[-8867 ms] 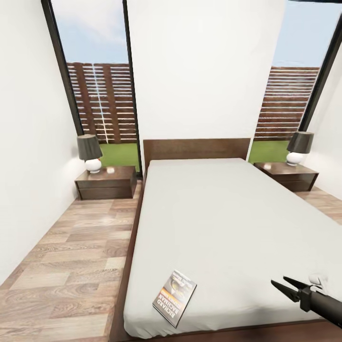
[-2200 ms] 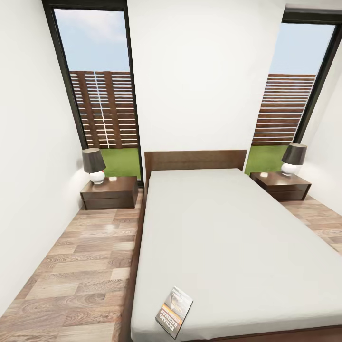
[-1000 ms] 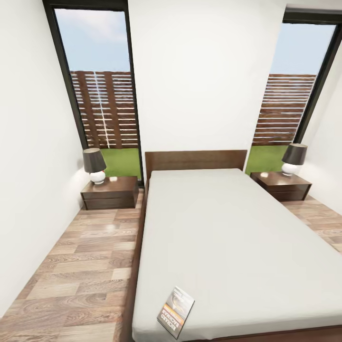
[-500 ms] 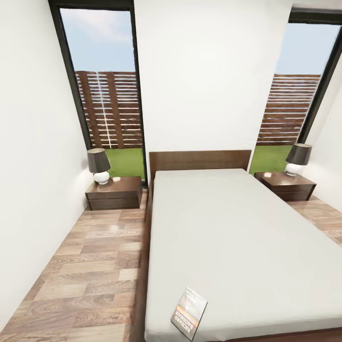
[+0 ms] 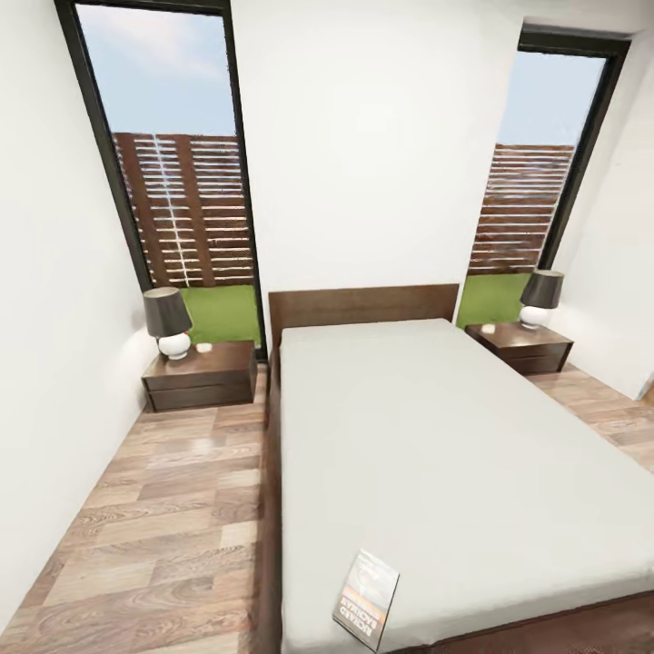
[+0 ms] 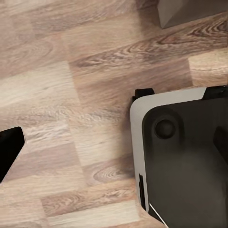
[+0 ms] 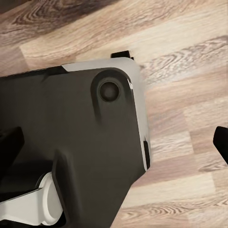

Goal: In the bedroom, move the book from the bed onto either nightstand, and place the two sandals side by side next to the bed.

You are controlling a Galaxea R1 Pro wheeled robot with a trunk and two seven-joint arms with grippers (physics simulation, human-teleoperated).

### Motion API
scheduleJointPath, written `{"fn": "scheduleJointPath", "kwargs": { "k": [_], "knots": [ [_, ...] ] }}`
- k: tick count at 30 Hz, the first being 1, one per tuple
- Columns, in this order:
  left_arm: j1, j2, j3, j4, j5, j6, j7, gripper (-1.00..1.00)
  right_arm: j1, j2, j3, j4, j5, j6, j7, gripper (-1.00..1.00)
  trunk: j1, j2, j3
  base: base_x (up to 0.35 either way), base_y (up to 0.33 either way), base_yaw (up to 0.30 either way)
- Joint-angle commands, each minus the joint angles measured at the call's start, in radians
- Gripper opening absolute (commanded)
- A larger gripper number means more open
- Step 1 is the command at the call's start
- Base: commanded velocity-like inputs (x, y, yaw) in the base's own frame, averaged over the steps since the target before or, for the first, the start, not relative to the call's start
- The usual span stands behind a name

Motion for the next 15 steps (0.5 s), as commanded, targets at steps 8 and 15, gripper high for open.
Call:
{"fn": "scheduleJointPath", "kwargs": {
  "k": [8,15],
  "knots": [
    [-0.001,0.000,-0.008,0.000,0.010,-0.003,-0.004,1.00,-0.001,0.000,-0.009,-0.002,0.008,0.004,0.005,1.00,0.001,-0.002,-0.002,0.078,0.154,-0.283],
    [-0.001,0.000,-0.008,0.000,0.010,-0.002,-0.004,1.00,-0.001,0.000,-0.009,-0.002,0.007,0.004,0.005,1.00,0.001,-0.002,-0.002,0.038,0.045,-0.290]
  ]
}}
